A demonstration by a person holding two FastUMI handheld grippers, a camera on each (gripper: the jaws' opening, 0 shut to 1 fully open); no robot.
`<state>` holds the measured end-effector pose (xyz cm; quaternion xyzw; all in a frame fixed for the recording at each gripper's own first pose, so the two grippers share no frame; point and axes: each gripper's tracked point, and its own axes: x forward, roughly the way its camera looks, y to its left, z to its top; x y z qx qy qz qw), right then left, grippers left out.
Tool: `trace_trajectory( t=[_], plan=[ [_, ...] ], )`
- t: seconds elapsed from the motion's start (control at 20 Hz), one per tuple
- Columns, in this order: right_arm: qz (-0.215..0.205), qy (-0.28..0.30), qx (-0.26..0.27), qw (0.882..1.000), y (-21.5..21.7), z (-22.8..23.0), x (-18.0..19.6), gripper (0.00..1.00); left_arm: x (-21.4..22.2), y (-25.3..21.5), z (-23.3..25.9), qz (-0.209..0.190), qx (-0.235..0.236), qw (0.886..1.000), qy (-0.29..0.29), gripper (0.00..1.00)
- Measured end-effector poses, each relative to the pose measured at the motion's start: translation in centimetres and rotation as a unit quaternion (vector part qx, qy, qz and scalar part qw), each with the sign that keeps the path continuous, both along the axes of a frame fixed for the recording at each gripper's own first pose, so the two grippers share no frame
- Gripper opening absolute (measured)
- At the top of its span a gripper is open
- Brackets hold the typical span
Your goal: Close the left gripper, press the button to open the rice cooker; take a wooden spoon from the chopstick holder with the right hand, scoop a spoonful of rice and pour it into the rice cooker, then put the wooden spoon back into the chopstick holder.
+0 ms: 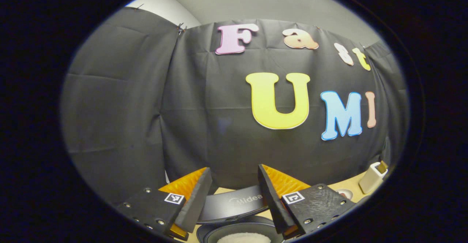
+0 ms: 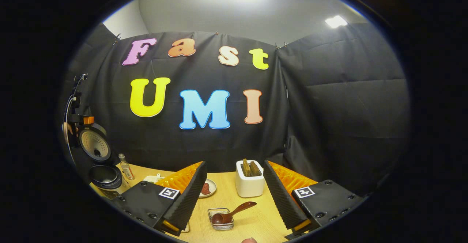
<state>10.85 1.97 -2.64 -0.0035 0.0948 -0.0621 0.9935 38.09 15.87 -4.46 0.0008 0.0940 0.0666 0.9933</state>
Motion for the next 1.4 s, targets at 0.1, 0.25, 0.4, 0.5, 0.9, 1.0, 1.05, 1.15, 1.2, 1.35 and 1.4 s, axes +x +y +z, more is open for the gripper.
trace_trajectory(
  t=[0.1, 0.25, 0.4, 0.5, 0.9, 1.0, 1.05, 1.15, 1.2, 1.35, 1.4],
  plan=[
    [0.012, 0.001, 0.000, 1.000, 0.0, -0.1, 0.0, 0.98, -1.2, -0.7, -0.3, 0.000, -0.003, 1.000, 0.005, 0.82],
    [0.027, 0.004, 0.004, 1.000, -0.2, -0.3, 0.0, 0.98, -3.2, -1.8, -0.8, 0.001, -0.008, 1.000, 0.015, 0.82],
    [0.041, 0.008, 0.009, 0.999, -0.8, -0.5, -0.2, 0.98, -5.1, -3.1, -1.7, 0.000, -0.008, 1.000, 0.024, 0.82],
    [0.050, 0.007, 0.010, 0.999, -1.0, -0.3, -0.2, 0.98, -6.5, -3.7, -2.4, 0.000, -0.012, 0.999, 0.032, 0.82],
    [0.078, 0.006, 0.006, 0.997, -2.5, 0.1, -0.8, 0.98, -11.0, -6.3, -5.9, 0.005, -0.019, 0.998, 0.063, 0.81],
    [0.080, 0.007, 0.007, 0.997, -3.0, 0.0, -1.0, 0.98, -11.9, -6.7, -6.9, 0.007, -0.021, 0.997, 0.070, 0.82],
    [0.081, 0.007, 0.007, 0.997, -3.2, -0.1, -1.1, 0.98, -12.2, -7.0, -7.3, 0.008, -0.022, 0.997, 0.074, 0.82],
    [0.081, 0.009, 0.008, 0.997, -3.6, -0.2, -1.5, 0.98, -12.9, -7.3, -8.1, 0.010, -0.023, 0.996, 0.081, 0.82],
    [0.081, 0.010, 0.010, 0.997, -3.8, -0.2, -1.6, 0.98, -13.3, -7.5, -8.5, 0.011, -0.022, 0.996, 0.083, 0.82],
    [0.082, 0.008, 0.015, 0.996, -4.2, -0.1, -1.7, 0.98, -14.3, -8.1, -9.7, 0.013, -0.023, 0.996, 0.089, 0.82],
    [0.083, 0.006, 0.016, 0.996, -4.3, -0.1, -1.8, 0.98, -14.6, -8.2, -10.1, 0.013, -0.023, 0.995, 0.092, 0.82]
  ],
)
